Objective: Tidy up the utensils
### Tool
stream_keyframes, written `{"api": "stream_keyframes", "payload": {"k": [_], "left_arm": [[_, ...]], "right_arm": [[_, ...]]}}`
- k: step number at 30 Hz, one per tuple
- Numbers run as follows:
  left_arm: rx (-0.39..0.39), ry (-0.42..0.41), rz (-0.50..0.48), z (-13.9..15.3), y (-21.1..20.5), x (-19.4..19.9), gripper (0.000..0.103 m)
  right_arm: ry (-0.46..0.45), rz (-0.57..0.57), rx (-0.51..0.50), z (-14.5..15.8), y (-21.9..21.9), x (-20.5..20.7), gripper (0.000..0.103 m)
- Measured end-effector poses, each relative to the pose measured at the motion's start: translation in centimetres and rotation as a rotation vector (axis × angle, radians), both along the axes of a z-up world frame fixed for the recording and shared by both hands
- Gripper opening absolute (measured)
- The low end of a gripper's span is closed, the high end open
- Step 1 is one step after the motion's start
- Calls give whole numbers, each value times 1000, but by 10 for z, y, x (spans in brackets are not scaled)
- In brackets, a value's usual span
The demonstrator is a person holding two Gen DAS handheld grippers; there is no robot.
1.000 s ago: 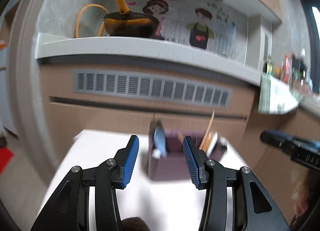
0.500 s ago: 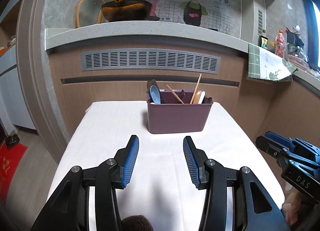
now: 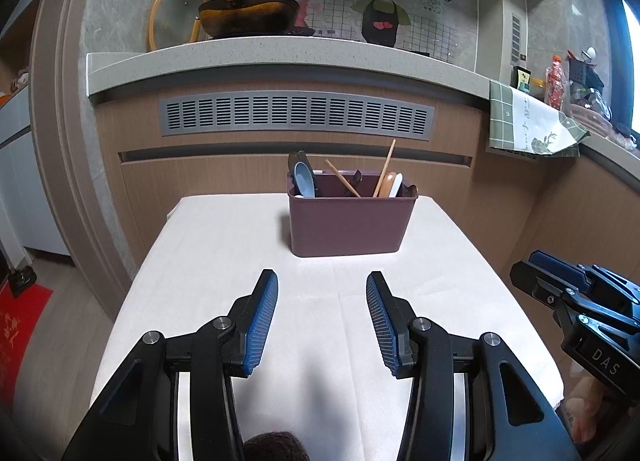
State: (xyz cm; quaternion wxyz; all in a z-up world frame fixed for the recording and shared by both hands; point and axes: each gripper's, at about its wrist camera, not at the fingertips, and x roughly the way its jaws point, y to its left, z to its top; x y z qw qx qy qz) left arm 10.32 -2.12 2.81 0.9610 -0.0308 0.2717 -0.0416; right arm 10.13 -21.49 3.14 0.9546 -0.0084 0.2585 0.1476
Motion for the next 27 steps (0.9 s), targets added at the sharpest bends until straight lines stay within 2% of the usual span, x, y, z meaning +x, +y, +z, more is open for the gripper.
{"api": "stream_keyframes", "payload": {"k": [27], "left_arm": [[-7,19,-19,-5,-5,-1,47]], "right_arm": [[10,-7,-4,-2,-4,1,31]]}}
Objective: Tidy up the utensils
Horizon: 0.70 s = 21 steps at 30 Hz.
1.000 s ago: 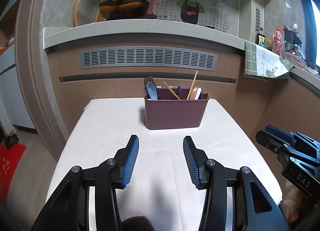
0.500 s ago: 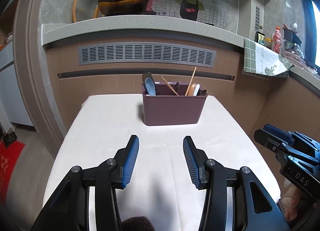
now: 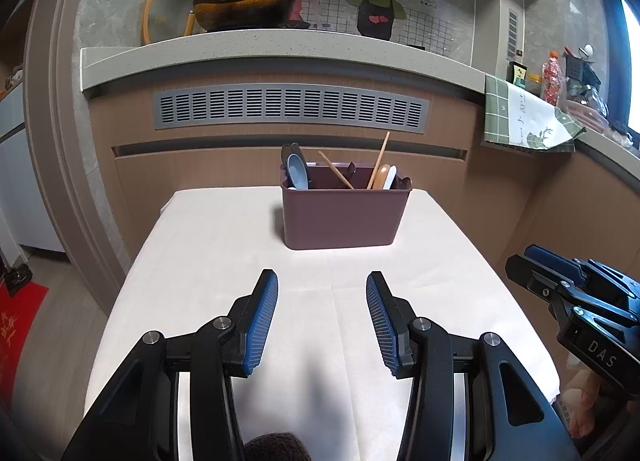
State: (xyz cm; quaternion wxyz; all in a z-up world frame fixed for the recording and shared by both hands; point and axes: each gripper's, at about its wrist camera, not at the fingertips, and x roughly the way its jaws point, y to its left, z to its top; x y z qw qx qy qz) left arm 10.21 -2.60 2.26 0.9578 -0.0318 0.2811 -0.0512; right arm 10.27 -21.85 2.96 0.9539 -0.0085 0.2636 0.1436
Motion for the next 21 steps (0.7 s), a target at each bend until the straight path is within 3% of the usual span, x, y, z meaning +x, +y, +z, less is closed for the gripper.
{"api": "stream_keyframes", "payload": {"k": [21], "left_arm": [[12,24,-12,-3,5,2,47]], "right_arm": [[-11,-6,-17,3,-2,-1,31]]}}
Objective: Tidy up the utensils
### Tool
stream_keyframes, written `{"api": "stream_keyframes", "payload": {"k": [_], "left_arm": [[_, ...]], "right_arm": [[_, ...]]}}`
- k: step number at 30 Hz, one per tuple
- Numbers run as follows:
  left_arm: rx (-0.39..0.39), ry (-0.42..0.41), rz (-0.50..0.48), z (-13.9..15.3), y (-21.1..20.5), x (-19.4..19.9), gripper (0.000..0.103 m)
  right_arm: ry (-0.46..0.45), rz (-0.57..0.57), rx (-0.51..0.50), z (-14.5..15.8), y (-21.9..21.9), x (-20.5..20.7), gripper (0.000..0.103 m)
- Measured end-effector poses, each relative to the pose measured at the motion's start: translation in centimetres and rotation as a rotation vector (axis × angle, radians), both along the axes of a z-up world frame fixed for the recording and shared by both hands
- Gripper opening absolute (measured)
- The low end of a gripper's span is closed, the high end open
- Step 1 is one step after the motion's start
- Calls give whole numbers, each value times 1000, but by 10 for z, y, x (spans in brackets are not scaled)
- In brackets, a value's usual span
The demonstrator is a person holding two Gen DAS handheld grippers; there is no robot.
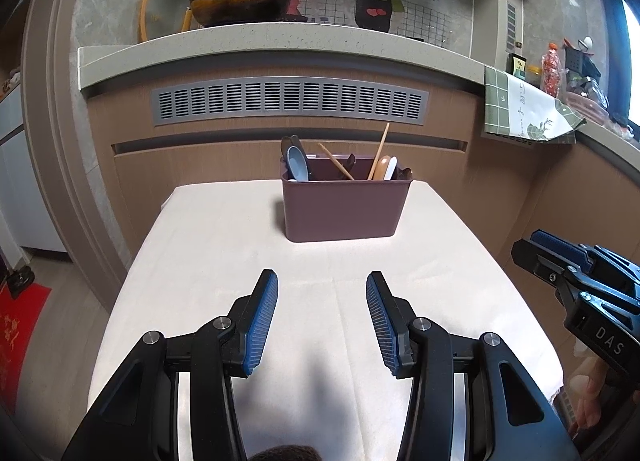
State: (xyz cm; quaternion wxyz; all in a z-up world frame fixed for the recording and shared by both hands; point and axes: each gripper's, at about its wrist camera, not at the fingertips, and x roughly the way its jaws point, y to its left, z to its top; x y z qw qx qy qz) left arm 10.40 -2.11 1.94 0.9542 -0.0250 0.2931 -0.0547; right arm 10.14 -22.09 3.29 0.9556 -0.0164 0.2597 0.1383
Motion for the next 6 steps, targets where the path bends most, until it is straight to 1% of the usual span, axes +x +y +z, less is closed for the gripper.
{"api": "stream_keyframes", "payload": {"k": [4,6], "left_arm": [[-13,2,4,-2,6,1,47],[-33,1,7,-4,11,1,47]], "right_arm": [[8,-2,-11,-1,0,0,31],[11,-2,-16,-1,2,1,31]]}}
